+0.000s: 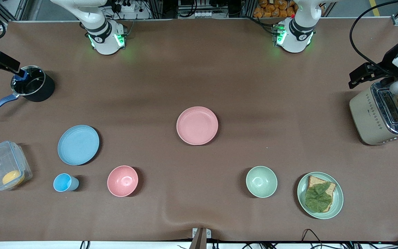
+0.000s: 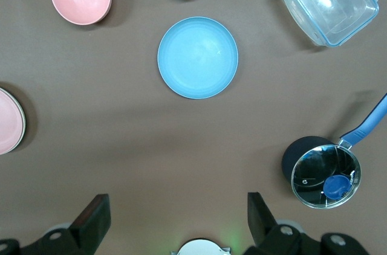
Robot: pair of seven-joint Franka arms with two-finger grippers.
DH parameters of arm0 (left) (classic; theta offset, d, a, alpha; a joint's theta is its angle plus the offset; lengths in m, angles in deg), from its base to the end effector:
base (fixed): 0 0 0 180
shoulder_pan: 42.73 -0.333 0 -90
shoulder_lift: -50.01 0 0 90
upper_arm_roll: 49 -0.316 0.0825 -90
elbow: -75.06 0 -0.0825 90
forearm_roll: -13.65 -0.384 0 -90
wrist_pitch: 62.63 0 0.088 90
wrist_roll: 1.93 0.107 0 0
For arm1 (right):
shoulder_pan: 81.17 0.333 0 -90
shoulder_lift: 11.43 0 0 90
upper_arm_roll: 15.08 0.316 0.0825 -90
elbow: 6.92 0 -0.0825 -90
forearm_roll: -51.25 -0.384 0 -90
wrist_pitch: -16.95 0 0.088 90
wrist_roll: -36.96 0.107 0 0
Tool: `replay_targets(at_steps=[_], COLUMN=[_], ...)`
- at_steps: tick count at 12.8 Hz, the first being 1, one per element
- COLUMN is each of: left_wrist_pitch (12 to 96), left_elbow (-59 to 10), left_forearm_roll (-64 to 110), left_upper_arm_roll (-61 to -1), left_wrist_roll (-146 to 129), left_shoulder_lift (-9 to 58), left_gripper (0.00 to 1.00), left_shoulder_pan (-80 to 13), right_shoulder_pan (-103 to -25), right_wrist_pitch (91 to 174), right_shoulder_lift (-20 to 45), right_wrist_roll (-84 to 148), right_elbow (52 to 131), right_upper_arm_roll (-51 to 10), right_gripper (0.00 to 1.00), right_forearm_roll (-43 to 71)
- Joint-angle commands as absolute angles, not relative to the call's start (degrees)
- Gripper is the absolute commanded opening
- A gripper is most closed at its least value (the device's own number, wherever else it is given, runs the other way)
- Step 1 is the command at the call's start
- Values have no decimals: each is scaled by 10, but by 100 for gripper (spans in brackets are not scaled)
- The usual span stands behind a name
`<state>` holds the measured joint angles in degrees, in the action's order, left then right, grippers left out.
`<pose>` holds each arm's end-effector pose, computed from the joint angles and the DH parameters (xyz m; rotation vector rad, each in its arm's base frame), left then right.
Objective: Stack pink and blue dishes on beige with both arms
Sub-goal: 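Move the right gripper down toward the blue plate's rim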
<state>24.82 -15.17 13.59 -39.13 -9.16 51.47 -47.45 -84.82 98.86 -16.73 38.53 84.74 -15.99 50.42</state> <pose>0.5399 -0.0498 0.6325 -3.1330 -0.0571 0.0356 0.5089 -0.0393 0.6485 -3.1170 0.1644 0.1206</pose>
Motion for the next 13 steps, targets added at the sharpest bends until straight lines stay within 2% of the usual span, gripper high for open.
replay_targets(at_steps=[1,6,9,13], left_wrist_pitch=[245,245,245,245], left_elbow=[-150,-154,-157,-157], left_forearm_roll=[152,152,152,152], left_upper_arm_roll=[-392,-392,-392,-393], left_wrist_roll=[-76,-76,-76,-76], left_shoulder_lift=[516,516,514,508], left_gripper=[100,100,100,100], left_shoulder_pan=[-479,-479,-479,-480], right_shoulder_pan=[-849,-850,-857,-911], right_wrist_pitch=[984,1032,1086,1266], right_shoulder_lift=[-154,-85,0,128], right_wrist_roll=[385,385,385,352], right_elbow=[834,839,840,906], right_upper_arm_roll=[-161,-161,-162,-165], right_gripper=[100,100,100,100], right_forearm_roll=[506,506,511,512])
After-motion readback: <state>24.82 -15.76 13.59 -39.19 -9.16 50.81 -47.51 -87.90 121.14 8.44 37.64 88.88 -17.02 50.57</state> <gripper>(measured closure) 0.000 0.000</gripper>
